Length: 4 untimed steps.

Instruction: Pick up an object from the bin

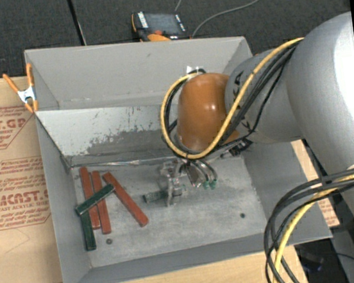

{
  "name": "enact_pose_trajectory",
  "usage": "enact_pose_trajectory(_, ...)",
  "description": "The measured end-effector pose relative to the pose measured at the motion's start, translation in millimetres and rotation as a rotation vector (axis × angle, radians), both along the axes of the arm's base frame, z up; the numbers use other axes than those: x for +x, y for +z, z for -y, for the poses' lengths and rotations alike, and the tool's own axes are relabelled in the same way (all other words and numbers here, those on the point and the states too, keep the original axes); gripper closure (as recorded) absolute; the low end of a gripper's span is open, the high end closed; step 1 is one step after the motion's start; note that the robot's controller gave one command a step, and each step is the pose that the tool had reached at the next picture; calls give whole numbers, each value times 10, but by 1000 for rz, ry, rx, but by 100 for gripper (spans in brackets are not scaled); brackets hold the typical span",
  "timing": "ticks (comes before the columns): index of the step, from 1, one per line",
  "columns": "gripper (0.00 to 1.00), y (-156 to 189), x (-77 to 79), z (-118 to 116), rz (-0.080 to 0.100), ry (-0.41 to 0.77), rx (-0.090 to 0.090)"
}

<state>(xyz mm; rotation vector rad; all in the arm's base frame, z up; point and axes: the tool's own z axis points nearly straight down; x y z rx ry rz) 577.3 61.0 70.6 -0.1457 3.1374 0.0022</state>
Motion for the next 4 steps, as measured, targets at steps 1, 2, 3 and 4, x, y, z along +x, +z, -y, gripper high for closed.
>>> enact_pose_trajectory(1, 100, 1629, -13, 118, 10, -83, 1)
enact_pose_trajectory(2, 0, 1578, -28, 120, 2, -83, 0)
enact_pose_trajectory(3, 0, 399, 42, 112, -6, -35, -1)
enact_pose_trajectory(4, 0, -21, -85, 167, -3, -195, 0)
